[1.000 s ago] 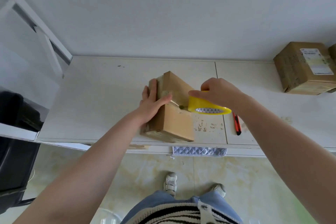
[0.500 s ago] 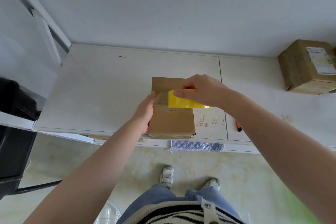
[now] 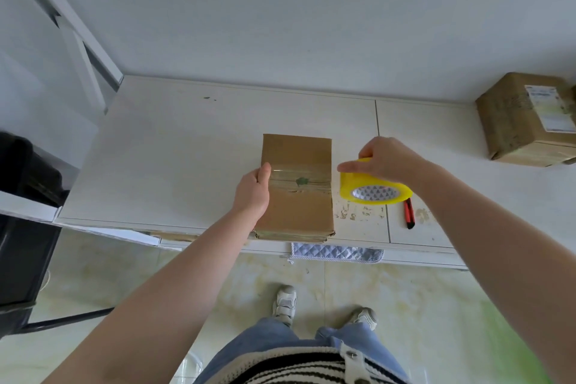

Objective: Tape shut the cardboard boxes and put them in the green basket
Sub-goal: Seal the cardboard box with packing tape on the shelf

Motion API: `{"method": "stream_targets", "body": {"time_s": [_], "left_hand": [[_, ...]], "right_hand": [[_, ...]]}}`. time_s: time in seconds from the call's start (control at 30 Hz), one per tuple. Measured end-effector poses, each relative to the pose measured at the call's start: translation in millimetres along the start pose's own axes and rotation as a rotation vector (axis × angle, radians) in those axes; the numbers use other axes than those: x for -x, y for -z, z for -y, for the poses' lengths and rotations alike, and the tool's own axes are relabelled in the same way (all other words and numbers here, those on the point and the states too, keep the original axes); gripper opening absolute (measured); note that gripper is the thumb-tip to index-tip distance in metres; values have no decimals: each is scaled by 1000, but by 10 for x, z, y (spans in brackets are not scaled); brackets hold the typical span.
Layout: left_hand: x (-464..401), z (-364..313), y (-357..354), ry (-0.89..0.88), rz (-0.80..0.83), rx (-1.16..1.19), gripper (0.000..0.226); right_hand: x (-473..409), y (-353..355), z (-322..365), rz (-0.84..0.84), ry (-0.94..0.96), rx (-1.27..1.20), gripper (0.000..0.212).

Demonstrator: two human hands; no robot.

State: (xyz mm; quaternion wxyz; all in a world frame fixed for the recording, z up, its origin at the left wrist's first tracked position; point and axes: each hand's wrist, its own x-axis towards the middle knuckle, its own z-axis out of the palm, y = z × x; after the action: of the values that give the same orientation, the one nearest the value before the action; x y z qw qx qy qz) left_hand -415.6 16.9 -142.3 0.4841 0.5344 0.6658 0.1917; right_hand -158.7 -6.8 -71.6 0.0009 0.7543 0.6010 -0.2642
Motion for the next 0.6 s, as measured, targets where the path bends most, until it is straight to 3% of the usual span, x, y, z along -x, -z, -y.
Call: {"method": "stream_targets", "body": {"time_s": [0.3, 0.4, 0.43, 0.5, 0.6], "left_hand": [[-34, 38, -3, -45, 22, -60, 55], [-18, 27, -9, -32, -9, -217, 60], [0, 1, -6, -69, -73, -378, 60], [35, -99, -38, -303, -245, -689, 62], [30, -297, -231, -654, -198, -903, 69]], "right_hand": [[-167, -316, -62, 37, -87, -71, 62], [-197, -329, -66, 46, -88, -62, 64], [-202, -336, -71, 50, -92, -60, 65], [-202, -354, -86, 55, -105, -57, 65], [-193, -356, -82, 51, -107, -46, 65]]}}
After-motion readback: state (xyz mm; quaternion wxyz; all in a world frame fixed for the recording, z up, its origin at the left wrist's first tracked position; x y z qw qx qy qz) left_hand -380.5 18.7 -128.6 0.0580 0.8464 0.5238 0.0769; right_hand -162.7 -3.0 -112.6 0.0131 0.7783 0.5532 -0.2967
